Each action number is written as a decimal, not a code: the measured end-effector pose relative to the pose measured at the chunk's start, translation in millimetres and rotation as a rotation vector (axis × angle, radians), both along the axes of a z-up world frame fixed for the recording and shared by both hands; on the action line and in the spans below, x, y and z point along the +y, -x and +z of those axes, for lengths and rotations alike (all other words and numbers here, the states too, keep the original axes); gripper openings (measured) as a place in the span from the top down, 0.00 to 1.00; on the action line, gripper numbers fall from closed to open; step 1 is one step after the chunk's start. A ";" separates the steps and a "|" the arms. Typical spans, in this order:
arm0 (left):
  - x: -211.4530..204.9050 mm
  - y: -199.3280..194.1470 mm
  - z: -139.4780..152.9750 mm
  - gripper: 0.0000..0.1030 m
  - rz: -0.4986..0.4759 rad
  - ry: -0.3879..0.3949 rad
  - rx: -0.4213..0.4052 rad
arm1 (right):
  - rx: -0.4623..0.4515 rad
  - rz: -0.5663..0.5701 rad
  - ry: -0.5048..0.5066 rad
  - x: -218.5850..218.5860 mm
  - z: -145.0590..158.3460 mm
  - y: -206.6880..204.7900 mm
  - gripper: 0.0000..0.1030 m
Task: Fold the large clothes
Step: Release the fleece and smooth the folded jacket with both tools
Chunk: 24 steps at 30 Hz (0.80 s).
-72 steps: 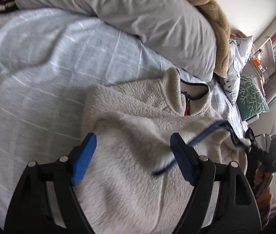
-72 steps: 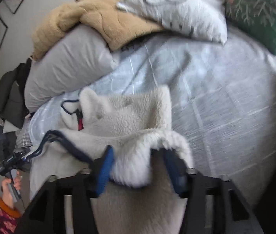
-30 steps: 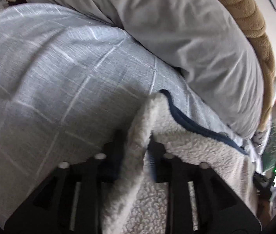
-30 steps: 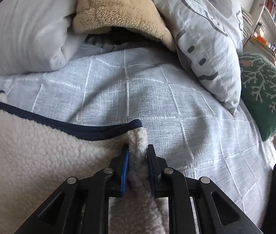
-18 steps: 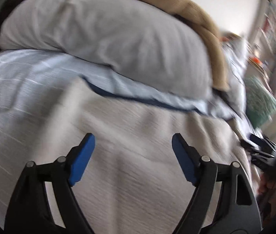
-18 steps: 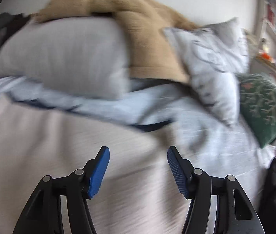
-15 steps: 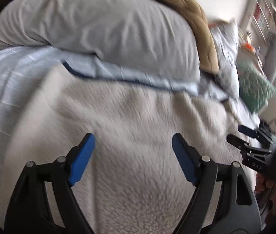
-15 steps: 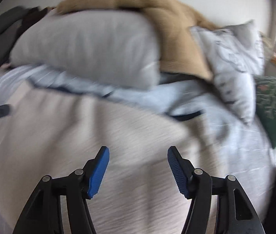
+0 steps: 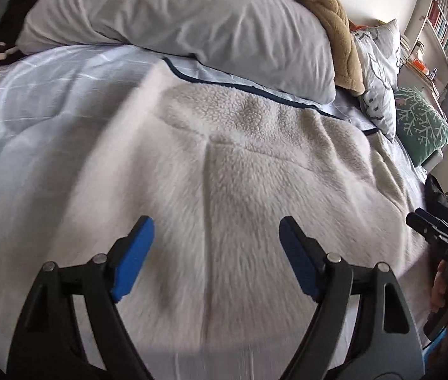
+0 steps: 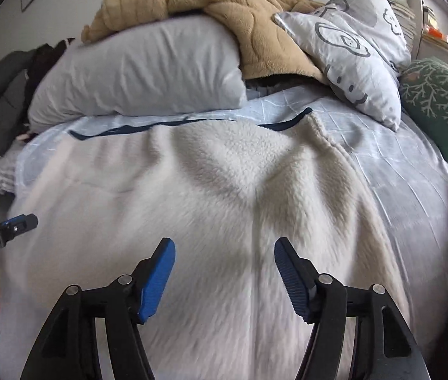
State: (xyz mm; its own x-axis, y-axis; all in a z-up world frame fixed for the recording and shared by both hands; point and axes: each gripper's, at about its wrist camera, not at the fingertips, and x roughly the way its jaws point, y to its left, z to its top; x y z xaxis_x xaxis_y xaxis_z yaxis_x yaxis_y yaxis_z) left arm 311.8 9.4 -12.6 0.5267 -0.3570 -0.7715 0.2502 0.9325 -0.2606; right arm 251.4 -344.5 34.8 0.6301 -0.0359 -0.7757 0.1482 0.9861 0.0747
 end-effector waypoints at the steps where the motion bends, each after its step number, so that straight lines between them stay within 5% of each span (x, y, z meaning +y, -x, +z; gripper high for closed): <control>1: 6.2 9.7 9.8 0.21 0.006 -0.005 0.006 | 0.005 0.001 0.003 2.8 6.5 9.6 0.31; 4: 22.7 26.6 22.2 0.15 0.068 0.035 0.047 | 0.038 -0.014 0.022 8.9 19.3 29.6 0.28; 8: 47.2 41.9 16.3 0.14 0.149 0.193 0.177 | 0.058 -0.054 0.016 17.7 29.2 54.0 0.25; 17: 90.1 49.4 -51.8 0.14 0.369 0.469 0.339 | 0.107 0.007 -0.015 47.2 7.9 79.5 0.21; 24: 82.1 38.7 -92.4 0.20 0.411 0.518 0.362 | 0.085 0.010 0.006 54.2 4.4 72.9 0.21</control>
State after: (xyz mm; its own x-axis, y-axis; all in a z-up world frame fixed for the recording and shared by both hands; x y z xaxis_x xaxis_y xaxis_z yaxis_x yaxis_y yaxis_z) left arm 273.1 91.5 -105.0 0.4414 -0.5507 -0.7085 -0.2759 0.6681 -0.6911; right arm 178.6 -290.4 39.2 0.5621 -0.0349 -0.8263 0.1436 0.9881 0.0559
